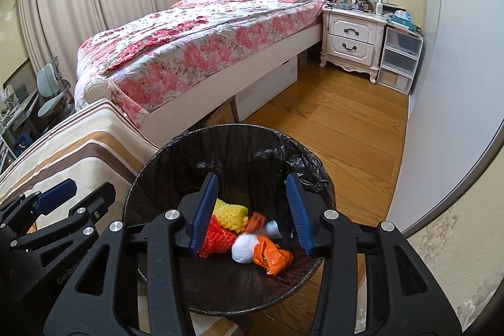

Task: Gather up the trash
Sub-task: 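Open the right tool over the bin while the left tool releases the tube, then move both tools back toward the bottles and lavender cloth on the bed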

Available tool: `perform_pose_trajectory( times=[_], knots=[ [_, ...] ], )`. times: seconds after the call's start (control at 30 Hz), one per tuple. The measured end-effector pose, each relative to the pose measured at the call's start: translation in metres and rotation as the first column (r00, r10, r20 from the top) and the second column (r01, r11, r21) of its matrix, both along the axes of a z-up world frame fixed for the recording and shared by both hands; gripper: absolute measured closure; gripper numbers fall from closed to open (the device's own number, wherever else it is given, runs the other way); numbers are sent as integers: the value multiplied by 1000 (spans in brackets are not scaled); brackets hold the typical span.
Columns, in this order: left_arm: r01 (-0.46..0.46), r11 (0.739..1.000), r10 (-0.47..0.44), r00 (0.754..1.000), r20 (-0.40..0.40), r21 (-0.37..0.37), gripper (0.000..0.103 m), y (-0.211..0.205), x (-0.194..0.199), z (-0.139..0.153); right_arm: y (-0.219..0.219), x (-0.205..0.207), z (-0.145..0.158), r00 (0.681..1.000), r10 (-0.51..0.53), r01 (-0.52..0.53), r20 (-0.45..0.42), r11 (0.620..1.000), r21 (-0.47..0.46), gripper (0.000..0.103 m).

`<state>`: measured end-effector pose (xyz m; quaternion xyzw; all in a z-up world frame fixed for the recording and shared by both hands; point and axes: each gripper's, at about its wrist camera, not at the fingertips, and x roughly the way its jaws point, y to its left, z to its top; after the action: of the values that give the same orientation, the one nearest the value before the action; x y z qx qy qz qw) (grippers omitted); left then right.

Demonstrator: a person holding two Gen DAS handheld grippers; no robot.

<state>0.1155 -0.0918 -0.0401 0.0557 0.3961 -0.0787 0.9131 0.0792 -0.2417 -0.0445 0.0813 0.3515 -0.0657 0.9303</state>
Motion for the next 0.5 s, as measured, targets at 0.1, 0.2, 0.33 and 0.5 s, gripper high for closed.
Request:
perform_pose_trajectory(
  times=[0.1, 0.2, 0.33, 0.5],
  knots=[
    [-10, 1000, 10, 1000, 3, 1, 35, 3, -2, 2, 2, -3, 2, 1000, -5, 5, 6, 1000, -11, 50],
    [-17, 1000, 17, 1000, 12, 11, 33, 6, -7, 4, 3, -5, 4, 1000, -10, 10, 7, 1000, -18, 48],
    [-24, 999, 23, 999, 26, 28, 32, 9, -16, 9, 4, -8, 6, 1000, -14, 14, 9, 1000, -23, 44],
    [-41, 999, 41, 999, 35, 21, 31, 22, -31, 15, 11, -19, 8, 1000, -9, 10, 6, 1000, -21, 39]
  ],
)
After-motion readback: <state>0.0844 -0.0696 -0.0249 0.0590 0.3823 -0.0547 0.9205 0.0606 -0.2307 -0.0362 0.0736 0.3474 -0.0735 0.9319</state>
